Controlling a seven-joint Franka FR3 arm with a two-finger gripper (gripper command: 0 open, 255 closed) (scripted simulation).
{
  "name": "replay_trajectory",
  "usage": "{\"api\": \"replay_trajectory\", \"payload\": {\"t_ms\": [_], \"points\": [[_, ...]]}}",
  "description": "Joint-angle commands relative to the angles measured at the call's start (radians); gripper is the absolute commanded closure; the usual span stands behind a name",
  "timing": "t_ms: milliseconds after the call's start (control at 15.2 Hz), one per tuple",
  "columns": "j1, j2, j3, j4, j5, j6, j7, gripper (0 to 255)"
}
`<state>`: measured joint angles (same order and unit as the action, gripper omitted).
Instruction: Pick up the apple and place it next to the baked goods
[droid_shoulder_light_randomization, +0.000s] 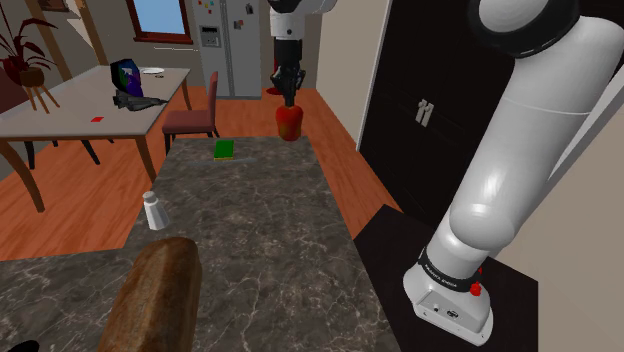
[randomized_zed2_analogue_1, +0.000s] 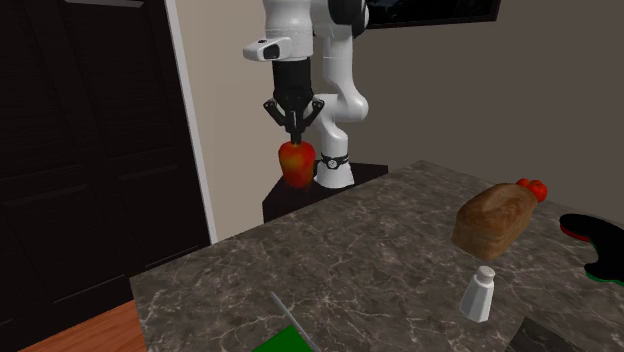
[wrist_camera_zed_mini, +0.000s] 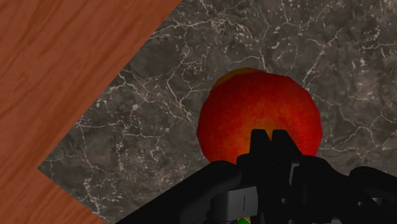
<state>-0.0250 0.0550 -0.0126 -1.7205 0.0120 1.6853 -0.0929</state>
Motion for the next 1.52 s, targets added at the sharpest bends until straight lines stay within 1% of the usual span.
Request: {"api": "replay_trajectory", "payload": {"t_ms": [0,132,462,792,1122,1452], "points": [[0.000,0.003,0.000,0.033,0.000,-0.030,0.001,255],[0.000,0.005,0.000,0.062,0.000,-0.057,0.001,255],[0.045,-0.135,0.044,-0.106,0.010,-0.027,0.087,255],[0.088,-0.255,0.096,-0.238,0.032,-0.014,0.177,255],[0.133,-0.358,0.156,-0.339,0.067,-0.011,0.272,255],[0.181,-0.441,0.224,-0.410,0.112,-0.014,0.371,255]]}}
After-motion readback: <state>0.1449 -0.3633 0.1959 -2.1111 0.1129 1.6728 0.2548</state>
